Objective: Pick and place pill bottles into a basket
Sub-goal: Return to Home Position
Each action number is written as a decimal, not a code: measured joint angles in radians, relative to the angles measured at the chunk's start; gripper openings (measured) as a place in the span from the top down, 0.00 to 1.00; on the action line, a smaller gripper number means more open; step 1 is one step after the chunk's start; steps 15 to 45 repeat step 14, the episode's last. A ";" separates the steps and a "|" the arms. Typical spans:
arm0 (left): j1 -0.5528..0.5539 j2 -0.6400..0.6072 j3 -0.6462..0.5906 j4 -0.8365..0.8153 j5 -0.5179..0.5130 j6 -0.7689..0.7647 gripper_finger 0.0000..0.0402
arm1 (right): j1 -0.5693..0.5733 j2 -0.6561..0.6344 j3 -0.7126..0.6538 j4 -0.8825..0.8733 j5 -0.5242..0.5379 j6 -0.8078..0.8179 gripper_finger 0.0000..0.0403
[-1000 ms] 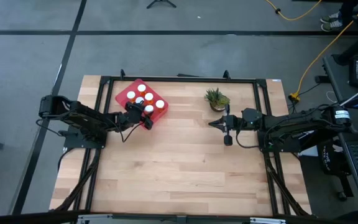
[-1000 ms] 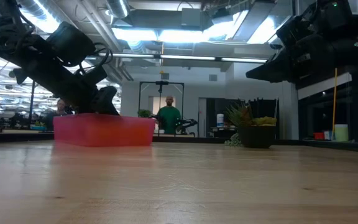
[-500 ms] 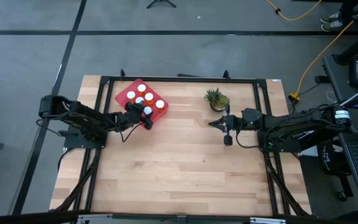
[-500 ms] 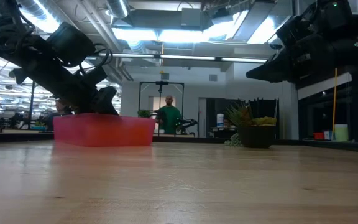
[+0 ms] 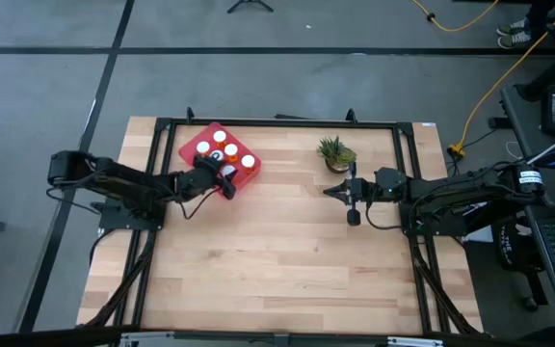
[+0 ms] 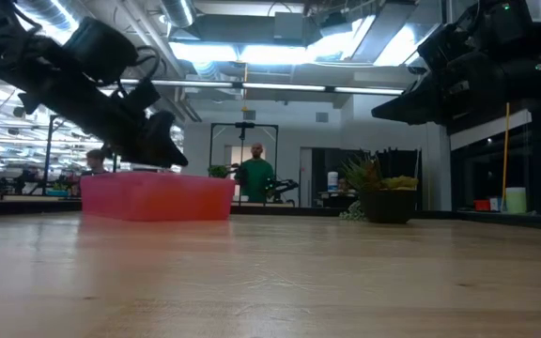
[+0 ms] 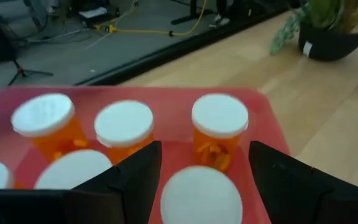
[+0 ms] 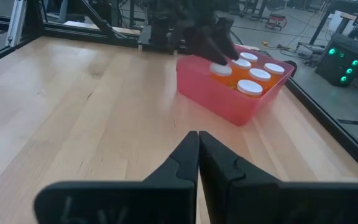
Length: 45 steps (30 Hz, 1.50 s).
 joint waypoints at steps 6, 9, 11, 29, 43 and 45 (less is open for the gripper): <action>-0.004 -0.123 0.000 -0.047 0.042 0.057 0.41 | 0.000 0.000 0.000 0.000 0.000 0.000 0.96; -0.019 -0.193 0.000 -0.047 0.100 0.122 0.43 | 0.000 -0.006 0.000 -0.001 0.000 -0.002 0.96; -0.034 -0.244 0.000 -0.048 0.128 0.163 0.46 | 0.000 -0.025 0.000 -0.003 0.000 0.000 0.96; -0.058 -0.324 0.000 -0.048 0.164 0.218 0.53 | 0.000 -0.075 0.001 -0.008 0.000 0.013 0.96; -0.058 -0.324 0.000 -0.048 0.164 0.218 0.53 | 0.000 -0.075 0.001 -0.008 0.000 0.013 0.96; -0.058 -0.324 0.000 -0.048 0.164 0.218 0.53 | 0.000 -0.075 0.001 -0.008 0.000 0.013 0.96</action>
